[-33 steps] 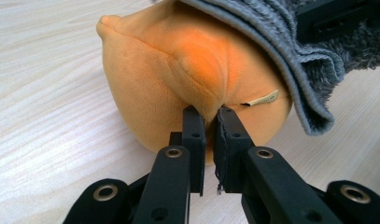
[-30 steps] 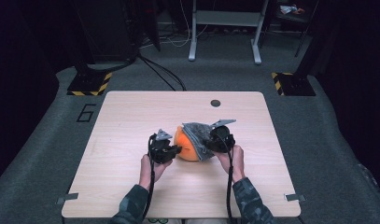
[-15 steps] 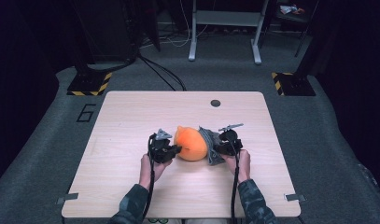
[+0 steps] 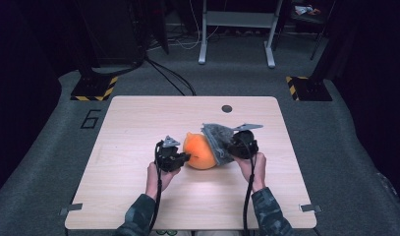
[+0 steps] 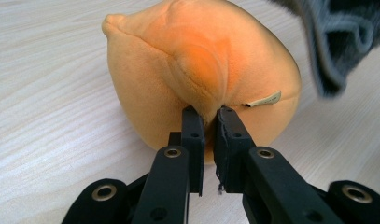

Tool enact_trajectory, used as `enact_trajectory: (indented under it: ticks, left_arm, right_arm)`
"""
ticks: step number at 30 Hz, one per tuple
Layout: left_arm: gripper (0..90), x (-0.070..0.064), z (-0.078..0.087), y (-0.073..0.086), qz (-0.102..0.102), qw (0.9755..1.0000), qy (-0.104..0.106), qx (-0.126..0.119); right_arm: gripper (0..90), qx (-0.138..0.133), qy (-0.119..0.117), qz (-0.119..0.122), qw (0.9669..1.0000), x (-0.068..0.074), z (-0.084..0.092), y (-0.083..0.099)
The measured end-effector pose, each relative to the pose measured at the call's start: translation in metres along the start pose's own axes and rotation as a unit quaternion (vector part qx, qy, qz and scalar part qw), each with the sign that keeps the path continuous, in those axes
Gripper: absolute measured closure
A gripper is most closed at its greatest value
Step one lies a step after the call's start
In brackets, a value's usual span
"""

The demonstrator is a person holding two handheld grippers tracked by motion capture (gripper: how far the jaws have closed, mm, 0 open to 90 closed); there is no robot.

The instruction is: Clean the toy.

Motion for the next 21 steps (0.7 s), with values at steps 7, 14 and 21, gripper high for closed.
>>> enact_trajectory:
  ticks: [7, 14, 21]
  left_arm:
    - [75.8, 0.002, 0.001, 0.002, -0.002, 0.9999, 0.006, -0.009]
    - [60.2, 0.004, 0.0, 0.012, -0.009, 0.9999, 0.011, 0.002]
    - [54.1, 0.002, -0.006, 0.012, -0.036, 0.9993, -0.006, 0.005]
  right_arm:
    - [75.0, 0.04, -0.004, 0.0, 0.9992, 0.011, -0.03, 0.01]
    - [75.0, 0.044, 0.005, 0.002, 0.999, 0.008, -0.032, 0.008]
    - [74.9, 0.042, 0.007, -0.001, 0.9991, 0.005, -0.033, 0.007]
Point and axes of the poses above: each handheld gripper's, and its own axes: z roughly backward along the jaws, y roughly out of its underside, x roughly to its left, the point moved 5 cm from there along -z, roughly forward along the jaws, and after that the axes turned 6 degrees about -y, right-handed, at the moved point
